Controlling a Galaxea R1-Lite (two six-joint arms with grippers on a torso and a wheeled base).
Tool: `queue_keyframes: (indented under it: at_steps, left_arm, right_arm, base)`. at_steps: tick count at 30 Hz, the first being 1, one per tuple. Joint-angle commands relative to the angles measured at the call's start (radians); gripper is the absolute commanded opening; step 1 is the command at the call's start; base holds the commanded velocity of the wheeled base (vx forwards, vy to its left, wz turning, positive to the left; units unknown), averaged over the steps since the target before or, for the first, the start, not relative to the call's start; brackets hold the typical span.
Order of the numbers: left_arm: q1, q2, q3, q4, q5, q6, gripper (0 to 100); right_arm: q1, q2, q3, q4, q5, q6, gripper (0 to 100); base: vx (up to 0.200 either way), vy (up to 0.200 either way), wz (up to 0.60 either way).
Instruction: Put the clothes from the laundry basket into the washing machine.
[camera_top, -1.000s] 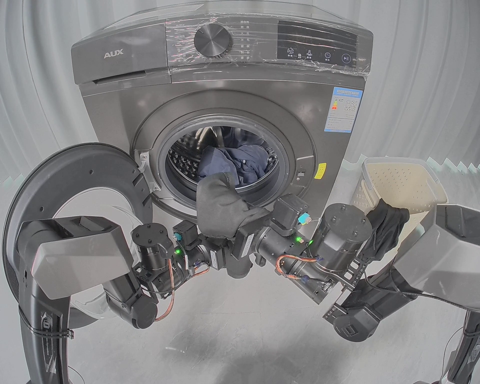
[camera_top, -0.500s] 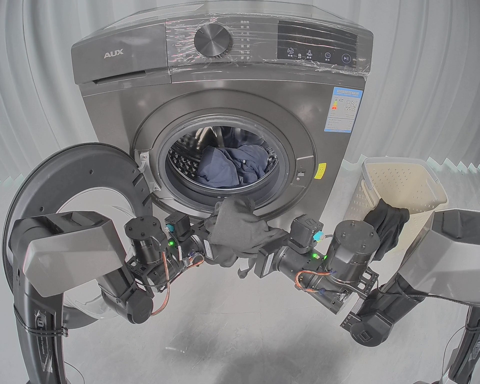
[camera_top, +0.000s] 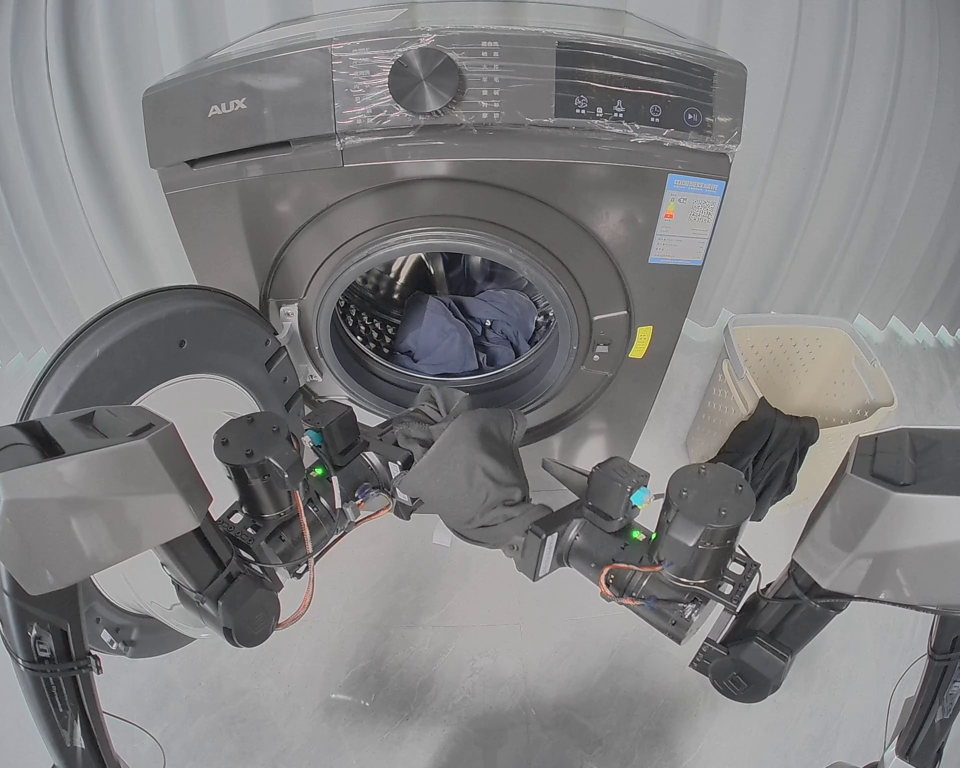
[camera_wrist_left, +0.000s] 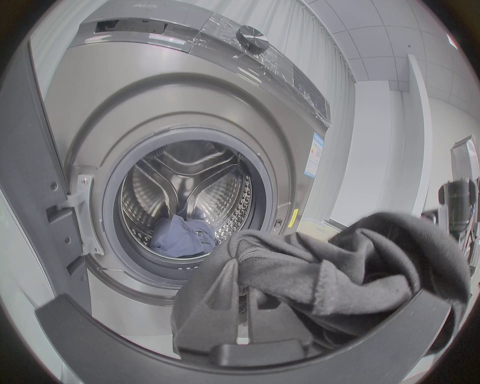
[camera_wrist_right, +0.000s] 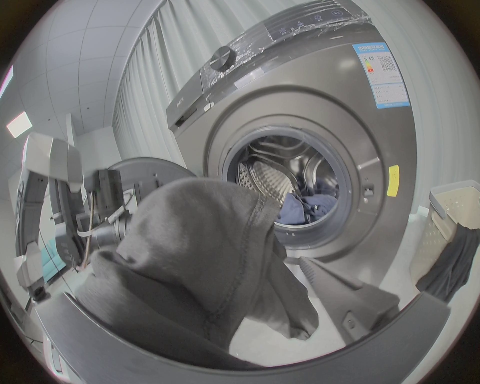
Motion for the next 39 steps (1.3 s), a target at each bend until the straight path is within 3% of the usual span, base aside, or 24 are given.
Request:
queue_keyframes:
  at_steps: [1, 9, 12, 19, 22, 33, 39]
  left_arm:
    - [0.004, -0.109, 0.06, 0.001, -0.002, -0.001, 0]
    - [0.0, -0.28, 0.227, -0.001, -0.025, 0.002, 0]
    - [0.0, -0.34, 0.274, -0.001, -0.048, -0.001, 0]
    - [-0.01, -0.395, 0.313, -0.001, -0.053, -0.031, 0]
    - [-0.013, -0.398, 0.327, -0.001, -0.051, -0.034, 0]
    - [-0.008, -0.39, 0.379, -0.001, -0.041, -0.013, 0]
    - [-0.014, -0.392, 0.389, -0.001, -0.007, -0.005, 0]
  right_arm:
    - [-0.001, -0.044, 0.145, 0.01, 0.001, -0.006, 100]
    - [-0.001, -0.049, 0.386, 0.01, 0.003, -0.014, 100]
    - [0.002, -0.052, 0.462, 0.007, 0.017, -0.055, 100]
    - [-0.003, -0.073, 0.465, -0.011, 0.017, -0.041, 100]
    - [-0.045, -0.078, 0.461, -0.068, 0.015, -0.031, 100]
    - [-0.119, -0.107, 0.413, -0.077, 0.012, -0.031, 100]
    - [-0.131, -0.11, 0.424, -0.077, 0.014, -0.031, 100]
  base:
    - [0.0, 0.0, 0.0]
    - [0.0, 0.0, 0.0]
    - [0.0, 0.0, 0.0]
    - [0.0, 0.0, 0.0]
    - [0.0, 0.0, 0.0]
    - [0.0, 0.0, 0.0]
    - [0.0, 0.0, 0.0]
